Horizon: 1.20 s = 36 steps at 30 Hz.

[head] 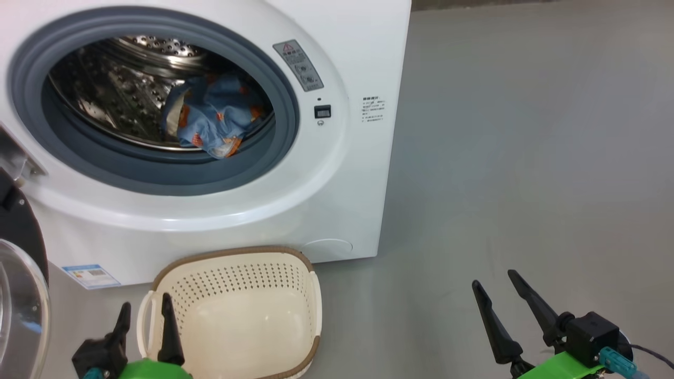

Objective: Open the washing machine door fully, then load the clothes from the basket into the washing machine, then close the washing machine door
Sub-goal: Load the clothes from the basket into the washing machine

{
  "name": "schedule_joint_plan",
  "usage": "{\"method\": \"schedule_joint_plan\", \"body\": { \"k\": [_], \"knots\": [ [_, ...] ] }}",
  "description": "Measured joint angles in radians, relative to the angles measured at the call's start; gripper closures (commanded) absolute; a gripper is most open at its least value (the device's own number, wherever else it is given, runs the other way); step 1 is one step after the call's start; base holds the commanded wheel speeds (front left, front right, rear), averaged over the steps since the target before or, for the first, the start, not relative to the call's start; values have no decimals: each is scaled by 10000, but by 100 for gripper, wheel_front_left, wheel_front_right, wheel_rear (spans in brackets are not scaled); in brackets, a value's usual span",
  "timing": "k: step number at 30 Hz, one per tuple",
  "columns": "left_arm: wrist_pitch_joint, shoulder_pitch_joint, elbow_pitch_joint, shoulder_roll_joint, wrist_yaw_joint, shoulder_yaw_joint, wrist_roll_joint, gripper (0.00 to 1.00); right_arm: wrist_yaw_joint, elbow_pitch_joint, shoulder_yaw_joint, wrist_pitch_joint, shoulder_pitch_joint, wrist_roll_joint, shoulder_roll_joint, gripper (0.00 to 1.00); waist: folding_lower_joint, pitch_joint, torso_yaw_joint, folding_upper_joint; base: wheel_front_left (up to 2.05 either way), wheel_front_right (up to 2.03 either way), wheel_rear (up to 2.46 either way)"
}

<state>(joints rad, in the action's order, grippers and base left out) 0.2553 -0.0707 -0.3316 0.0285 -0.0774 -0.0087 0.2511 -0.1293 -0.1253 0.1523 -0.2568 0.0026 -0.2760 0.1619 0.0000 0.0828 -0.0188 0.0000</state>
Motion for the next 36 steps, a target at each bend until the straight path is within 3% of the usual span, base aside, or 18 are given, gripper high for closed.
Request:
{"method": "schedule_joint_plan", "body": {
  "k": [16,36],
  "knots": [
    [0,1327,1287,82,113,-50,88,0,0,-165,-33,0,364,4,113,0,0,-741,-1,0,0,0,0],
    [0,2407,2314,113,-61,-236,86,0,0,-232,-510,0,855,35,-6,0,0,-1324,-42,0,0,0,0]
  ]
}}
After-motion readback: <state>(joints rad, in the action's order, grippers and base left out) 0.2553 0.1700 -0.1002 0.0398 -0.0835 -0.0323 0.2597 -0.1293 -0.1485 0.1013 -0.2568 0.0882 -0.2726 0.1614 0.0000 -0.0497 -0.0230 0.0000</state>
